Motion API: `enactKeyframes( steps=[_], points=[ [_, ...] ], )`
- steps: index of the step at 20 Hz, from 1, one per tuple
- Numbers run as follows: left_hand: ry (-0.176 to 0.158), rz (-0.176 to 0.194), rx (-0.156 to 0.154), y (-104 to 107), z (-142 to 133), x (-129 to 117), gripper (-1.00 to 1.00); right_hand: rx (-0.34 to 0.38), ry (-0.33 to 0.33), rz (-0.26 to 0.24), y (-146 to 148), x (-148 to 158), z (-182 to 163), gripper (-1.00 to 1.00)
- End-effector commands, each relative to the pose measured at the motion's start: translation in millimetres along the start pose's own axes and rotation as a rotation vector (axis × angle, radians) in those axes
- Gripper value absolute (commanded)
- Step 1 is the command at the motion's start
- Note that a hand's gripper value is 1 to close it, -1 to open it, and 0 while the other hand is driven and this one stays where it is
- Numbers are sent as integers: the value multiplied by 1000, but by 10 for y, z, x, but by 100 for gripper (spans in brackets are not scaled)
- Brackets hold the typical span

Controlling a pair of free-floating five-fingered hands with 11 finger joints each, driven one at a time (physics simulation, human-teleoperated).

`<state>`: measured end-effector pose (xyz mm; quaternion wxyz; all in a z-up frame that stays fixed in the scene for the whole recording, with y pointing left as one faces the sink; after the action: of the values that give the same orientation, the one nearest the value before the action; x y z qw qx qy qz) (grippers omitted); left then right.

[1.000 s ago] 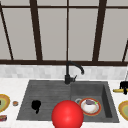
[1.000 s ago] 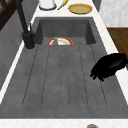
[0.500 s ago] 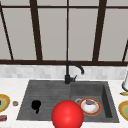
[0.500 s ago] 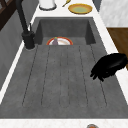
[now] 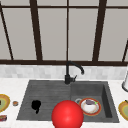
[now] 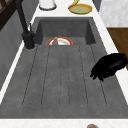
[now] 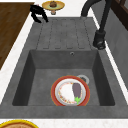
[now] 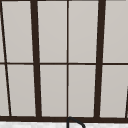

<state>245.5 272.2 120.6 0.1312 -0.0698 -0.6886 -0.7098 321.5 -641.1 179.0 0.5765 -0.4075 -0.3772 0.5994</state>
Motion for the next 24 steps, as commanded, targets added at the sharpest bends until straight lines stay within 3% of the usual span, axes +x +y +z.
enactKeyframes(
  steps=[1,2,4,8,10,14,20,24],
  points=[
    [0,0,0,0,0,0,0,2,41,25,374,78,103,100],
    [0,0,0,0,0,0,0,-16,59,34,413,128,68,100],
    [0,0,0,0,0,0,0,8,70,1,401,119,-9,100],
    [0,0,0,0,0,0,0,-37,115,-8,591,145,-11,100],
    [0,0,0,0,0,0,0,-68,109,16,671,173,107,100],
    [0,0,0,0,0,0,0,-125,107,12,712,100,360,100],
    [0,0,0,0,0,0,0,-131,112,20,836,183,709,100],
    [0,0,0,0,0,0,0,-80,133,28,898,296,502,100]
  ],
)
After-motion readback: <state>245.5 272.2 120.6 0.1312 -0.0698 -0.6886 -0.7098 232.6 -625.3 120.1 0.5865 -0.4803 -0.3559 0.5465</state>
